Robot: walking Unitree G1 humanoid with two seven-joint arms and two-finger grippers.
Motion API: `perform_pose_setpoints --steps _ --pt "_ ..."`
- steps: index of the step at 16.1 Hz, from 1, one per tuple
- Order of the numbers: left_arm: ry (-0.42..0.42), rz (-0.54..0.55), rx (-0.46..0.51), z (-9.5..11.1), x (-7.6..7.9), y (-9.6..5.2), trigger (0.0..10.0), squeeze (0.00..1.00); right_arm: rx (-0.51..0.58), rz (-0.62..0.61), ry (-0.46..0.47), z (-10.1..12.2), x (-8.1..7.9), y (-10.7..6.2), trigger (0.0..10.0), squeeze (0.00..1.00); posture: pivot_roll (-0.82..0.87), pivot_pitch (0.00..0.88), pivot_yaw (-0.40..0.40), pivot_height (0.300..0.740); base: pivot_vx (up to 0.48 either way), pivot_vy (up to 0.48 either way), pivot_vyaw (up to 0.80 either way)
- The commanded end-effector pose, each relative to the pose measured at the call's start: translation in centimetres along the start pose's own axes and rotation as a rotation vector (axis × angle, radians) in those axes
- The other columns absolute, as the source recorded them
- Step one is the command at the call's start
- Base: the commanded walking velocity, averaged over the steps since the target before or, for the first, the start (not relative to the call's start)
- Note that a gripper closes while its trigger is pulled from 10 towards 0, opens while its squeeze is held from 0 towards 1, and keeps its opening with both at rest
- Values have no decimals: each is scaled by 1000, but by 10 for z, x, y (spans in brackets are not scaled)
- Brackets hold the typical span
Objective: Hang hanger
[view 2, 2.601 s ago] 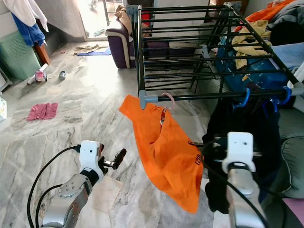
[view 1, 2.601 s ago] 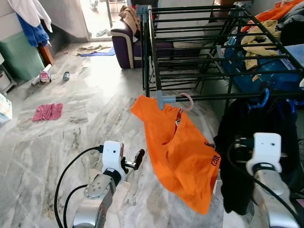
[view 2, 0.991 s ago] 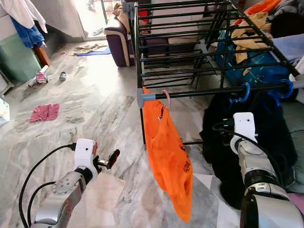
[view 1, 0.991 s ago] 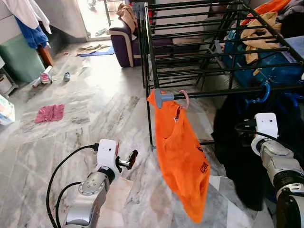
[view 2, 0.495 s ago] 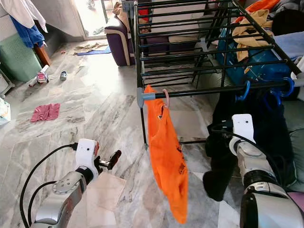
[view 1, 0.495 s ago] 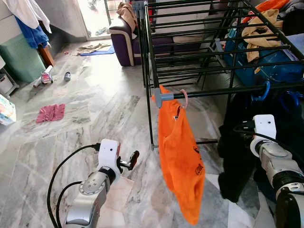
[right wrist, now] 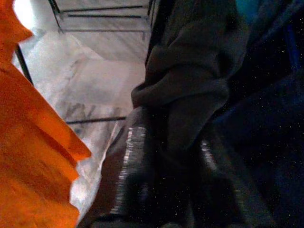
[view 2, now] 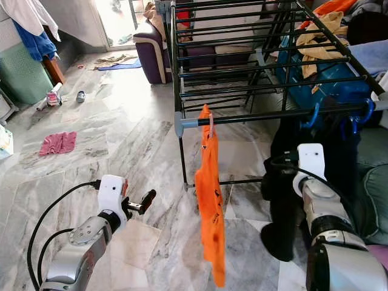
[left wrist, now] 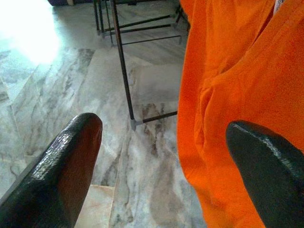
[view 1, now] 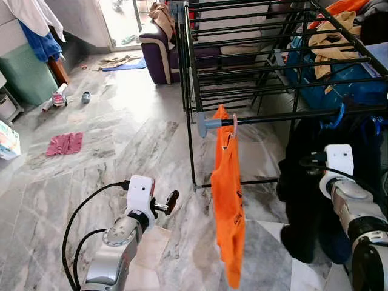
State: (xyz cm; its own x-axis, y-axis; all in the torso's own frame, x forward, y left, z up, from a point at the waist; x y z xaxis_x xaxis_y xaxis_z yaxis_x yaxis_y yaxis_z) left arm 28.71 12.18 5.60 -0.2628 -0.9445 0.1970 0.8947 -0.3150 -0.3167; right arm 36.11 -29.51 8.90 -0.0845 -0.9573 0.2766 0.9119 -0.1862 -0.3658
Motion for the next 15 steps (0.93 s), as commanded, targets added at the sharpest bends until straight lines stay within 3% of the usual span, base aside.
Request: perform_pose_setpoints --steps 1,9,11,15 --pt "15 6 -3 0 -1 1 10000 0 38 9 6 12 0 2 0 0 58 64 62 740 0 0 0" --pt "22 -2 -1 0 3 6 10000 0 91 104 0 21 -13 2 0 0 48 52 60 740 0 0 0" --pt "20 -1 -2 0 4 8 10000 0 95 188 -34 15 -24 1 0 0 46 48 56 740 0 0 0" --pt "23 -5 2 1 5 11 10000 0 101 215 -63 9 -29 -1 0 0 36 42 57 740 0 0 0"
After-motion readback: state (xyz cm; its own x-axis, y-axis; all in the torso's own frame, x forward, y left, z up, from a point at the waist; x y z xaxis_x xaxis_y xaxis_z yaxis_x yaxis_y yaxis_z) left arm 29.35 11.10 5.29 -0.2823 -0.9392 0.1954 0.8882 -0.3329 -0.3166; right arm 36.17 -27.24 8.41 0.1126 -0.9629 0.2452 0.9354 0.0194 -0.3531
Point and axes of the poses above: a point about 5 cm out from each wrist's last joint towards the gripper, its own y axis pointing out of the wrist towards the gripper, its own z axis along the axis of the wrist's last joint, x = y × z, the point moved 2 cm from there along y, pointing out of the wrist towards the gripper, and after that the axes turned 6 degrees about -y, right-handed, at the moved point
